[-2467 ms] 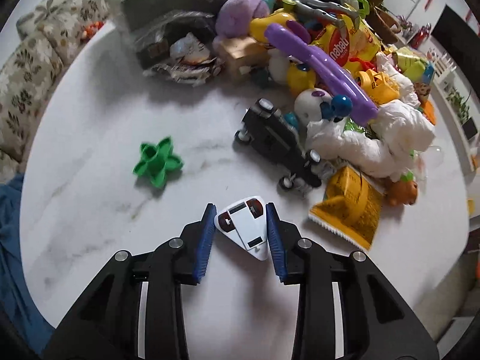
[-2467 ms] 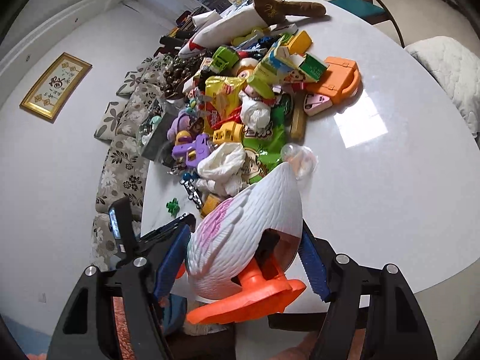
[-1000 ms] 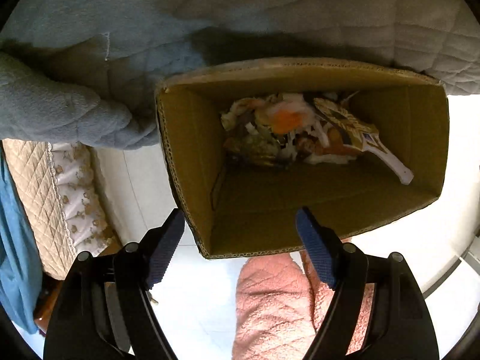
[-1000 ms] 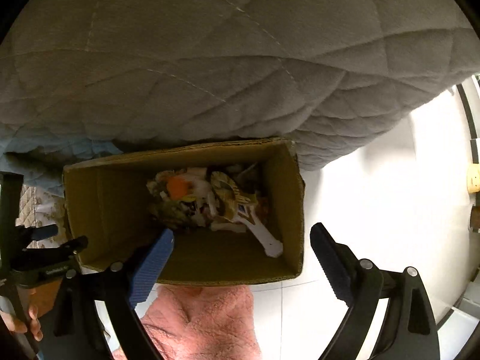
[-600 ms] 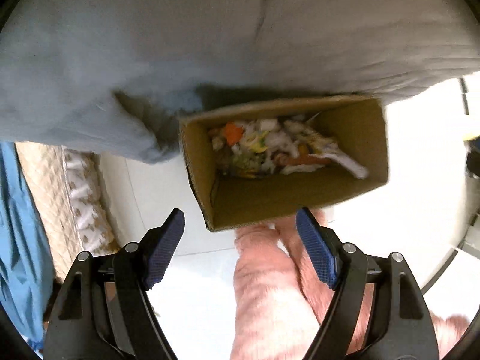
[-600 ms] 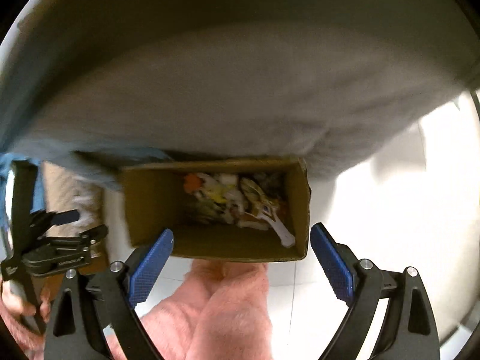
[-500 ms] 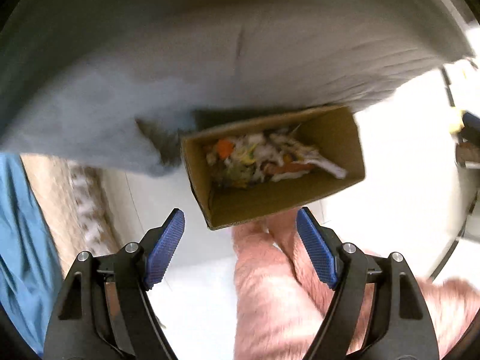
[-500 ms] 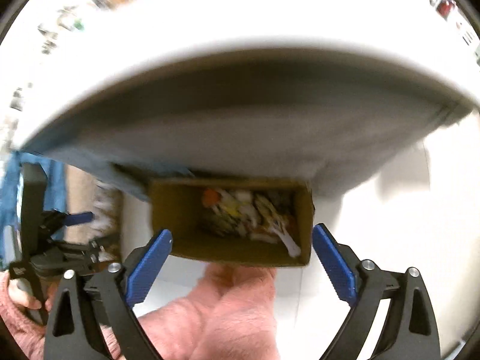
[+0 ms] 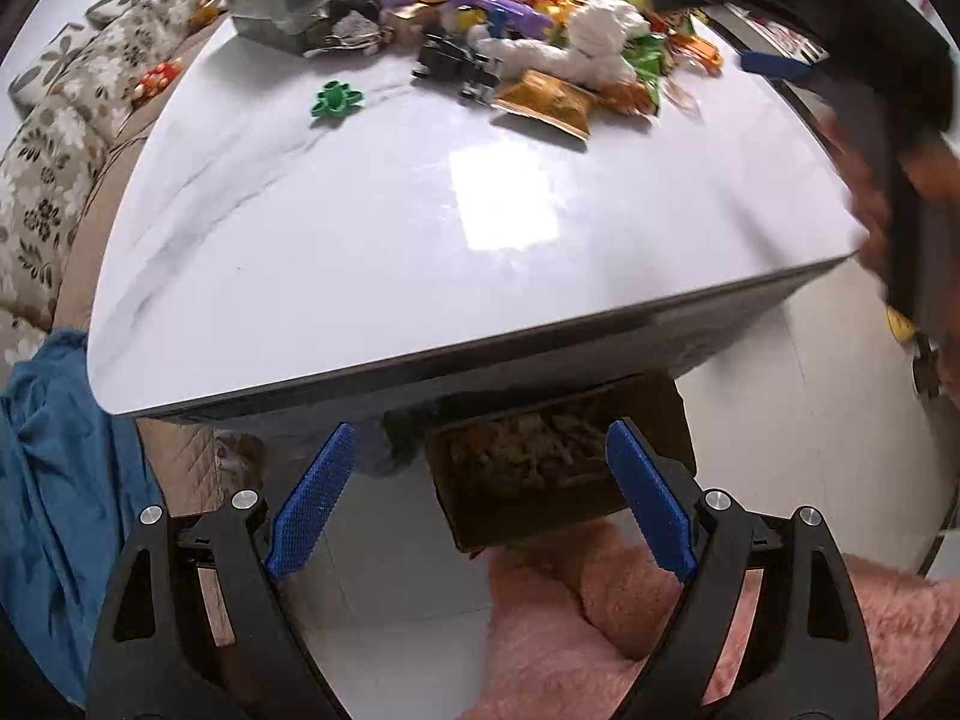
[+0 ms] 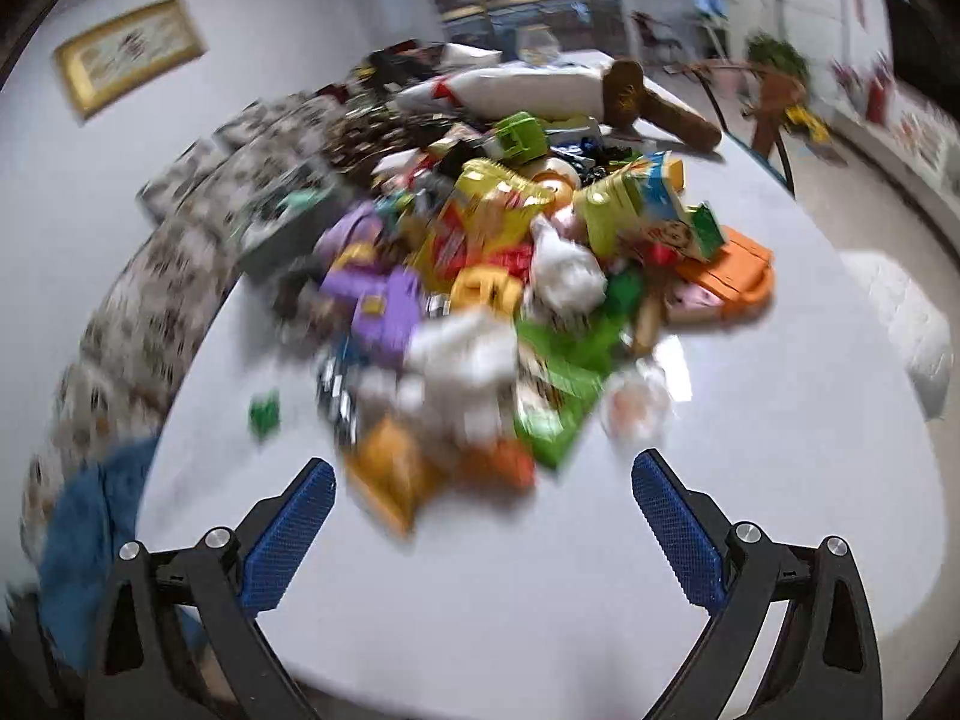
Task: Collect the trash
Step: 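Grasp the white plastic bag with the right gripper while the left gripper grasps the yellow snack packet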
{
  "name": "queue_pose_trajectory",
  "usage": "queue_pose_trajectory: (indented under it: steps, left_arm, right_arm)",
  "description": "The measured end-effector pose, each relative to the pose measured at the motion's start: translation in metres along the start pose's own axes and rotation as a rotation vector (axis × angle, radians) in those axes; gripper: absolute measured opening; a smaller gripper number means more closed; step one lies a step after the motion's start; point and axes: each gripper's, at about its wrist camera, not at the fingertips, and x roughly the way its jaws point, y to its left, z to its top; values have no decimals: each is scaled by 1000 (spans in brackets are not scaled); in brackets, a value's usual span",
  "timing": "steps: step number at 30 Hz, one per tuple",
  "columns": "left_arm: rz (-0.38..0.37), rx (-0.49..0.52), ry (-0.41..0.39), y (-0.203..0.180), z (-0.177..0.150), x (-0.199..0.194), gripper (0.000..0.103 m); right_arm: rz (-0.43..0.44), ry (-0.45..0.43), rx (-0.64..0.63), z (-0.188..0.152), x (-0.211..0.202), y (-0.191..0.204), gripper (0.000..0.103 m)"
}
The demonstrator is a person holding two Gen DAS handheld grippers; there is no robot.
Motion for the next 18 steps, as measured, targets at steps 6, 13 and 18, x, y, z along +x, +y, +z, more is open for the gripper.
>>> queue_pose_trajectory:
  steps: [6, 13, 18]
  left_arm:
    - [22, -22, 1, -3, -4, -5, 84]
    - [5, -99, 1, 17, 3, -5, 84]
    - [151, -18, -24, 1, 36, 11, 84]
  right_arm:
    - [-2, 160, 113, 33, 73, -3, 77]
    - [89, 173, 142, 27, 44, -24, 41]
    - [143, 123, 113, 9, -13, -40, 41]
